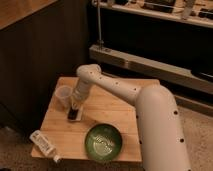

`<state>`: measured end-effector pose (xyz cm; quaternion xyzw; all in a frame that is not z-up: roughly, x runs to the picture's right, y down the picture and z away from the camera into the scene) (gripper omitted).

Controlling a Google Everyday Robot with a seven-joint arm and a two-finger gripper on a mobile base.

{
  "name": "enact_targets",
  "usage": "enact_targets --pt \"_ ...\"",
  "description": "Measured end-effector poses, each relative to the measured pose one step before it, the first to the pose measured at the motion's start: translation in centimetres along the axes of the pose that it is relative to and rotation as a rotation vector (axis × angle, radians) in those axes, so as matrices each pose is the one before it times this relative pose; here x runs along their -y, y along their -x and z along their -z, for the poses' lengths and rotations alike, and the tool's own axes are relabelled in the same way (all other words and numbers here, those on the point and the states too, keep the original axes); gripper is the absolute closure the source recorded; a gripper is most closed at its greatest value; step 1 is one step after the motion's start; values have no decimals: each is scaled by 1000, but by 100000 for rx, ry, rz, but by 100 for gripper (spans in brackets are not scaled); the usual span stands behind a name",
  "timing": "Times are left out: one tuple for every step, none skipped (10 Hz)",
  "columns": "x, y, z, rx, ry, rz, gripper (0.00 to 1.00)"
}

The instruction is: Place the eraser on the white sponge

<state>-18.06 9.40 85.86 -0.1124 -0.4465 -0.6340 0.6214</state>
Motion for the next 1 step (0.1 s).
enact_targets --pt "-194 158 -67 316 356 382 94"
